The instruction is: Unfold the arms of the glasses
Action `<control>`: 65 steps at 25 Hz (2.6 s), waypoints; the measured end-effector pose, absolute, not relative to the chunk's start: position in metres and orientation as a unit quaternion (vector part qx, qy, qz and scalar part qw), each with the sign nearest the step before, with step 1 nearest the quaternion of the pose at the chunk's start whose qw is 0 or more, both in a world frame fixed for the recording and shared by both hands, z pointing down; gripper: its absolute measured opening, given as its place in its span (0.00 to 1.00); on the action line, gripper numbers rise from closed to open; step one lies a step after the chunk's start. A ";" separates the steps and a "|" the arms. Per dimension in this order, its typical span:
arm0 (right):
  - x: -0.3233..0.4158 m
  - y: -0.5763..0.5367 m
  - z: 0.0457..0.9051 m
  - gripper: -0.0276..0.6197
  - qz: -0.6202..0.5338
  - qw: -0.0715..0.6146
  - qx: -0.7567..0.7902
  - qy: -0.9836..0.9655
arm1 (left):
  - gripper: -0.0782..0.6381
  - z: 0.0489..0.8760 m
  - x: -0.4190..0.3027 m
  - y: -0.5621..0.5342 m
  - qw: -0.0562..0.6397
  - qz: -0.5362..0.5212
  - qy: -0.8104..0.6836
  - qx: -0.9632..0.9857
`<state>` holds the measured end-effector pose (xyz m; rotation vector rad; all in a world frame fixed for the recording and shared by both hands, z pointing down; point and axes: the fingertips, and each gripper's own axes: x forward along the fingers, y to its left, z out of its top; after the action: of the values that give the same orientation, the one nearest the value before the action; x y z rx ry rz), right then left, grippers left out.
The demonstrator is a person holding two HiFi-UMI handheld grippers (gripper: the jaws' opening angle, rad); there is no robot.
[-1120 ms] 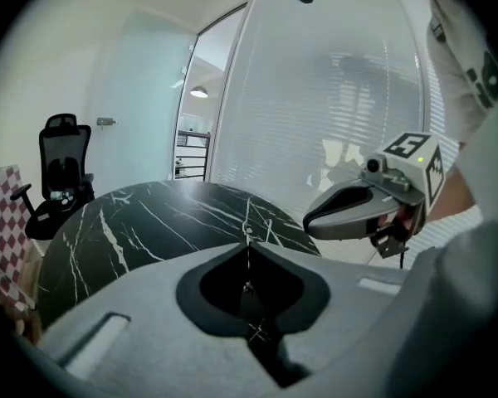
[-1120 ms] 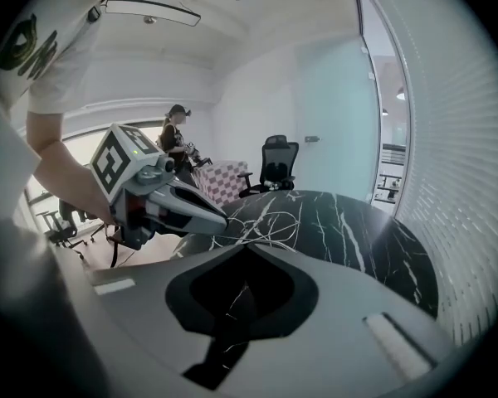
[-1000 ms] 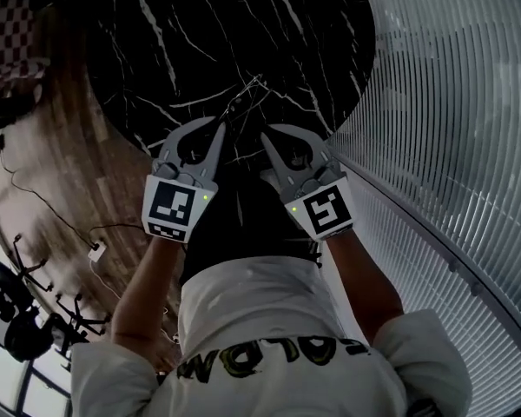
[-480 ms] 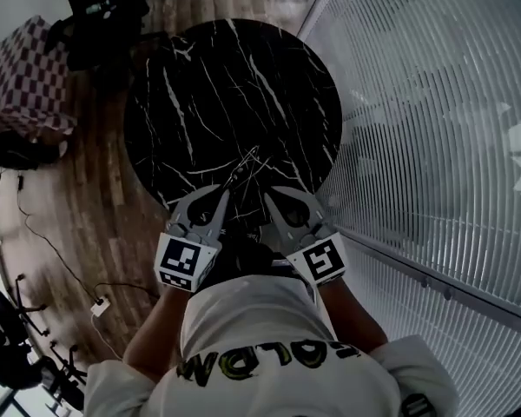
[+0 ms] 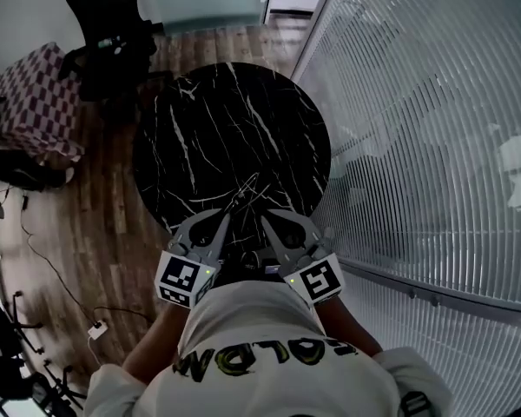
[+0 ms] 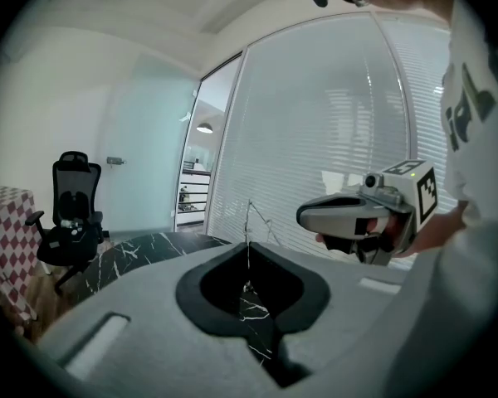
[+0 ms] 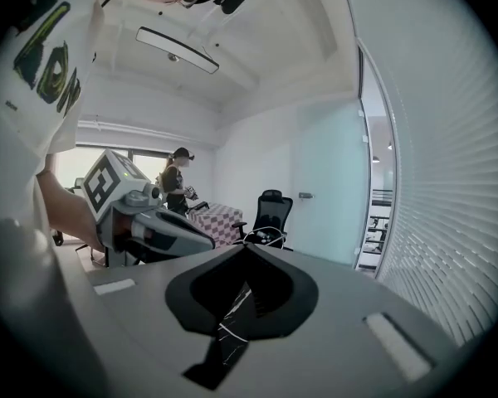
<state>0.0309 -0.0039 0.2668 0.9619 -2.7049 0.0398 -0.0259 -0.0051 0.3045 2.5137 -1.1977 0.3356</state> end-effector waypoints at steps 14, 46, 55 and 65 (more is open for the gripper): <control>0.032 -0.015 0.290 0.14 -0.137 0.284 0.269 -0.910 | 0.12 0.312 -0.031 -0.003 0.155 0.147 -0.410 0.887; 0.013 0.026 0.349 0.05 -0.257 0.425 0.189 -0.847 | 0.12 0.319 -0.050 -0.009 0.161 0.131 -0.426 0.881; 0.009 0.034 0.349 0.05 -0.198 0.410 0.223 -0.862 | 0.12 0.317 -0.054 -0.020 0.166 0.126 -0.438 0.874; 0.008 0.049 0.358 0.05 -0.169 0.403 0.228 -0.870 | 0.12 0.321 -0.050 -0.022 0.169 0.117 -0.443 0.873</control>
<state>0.0078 0.0490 0.3585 0.5756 -2.1975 -0.4266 -0.0501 -0.0221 0.3210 2.4817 -1.2580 0.3314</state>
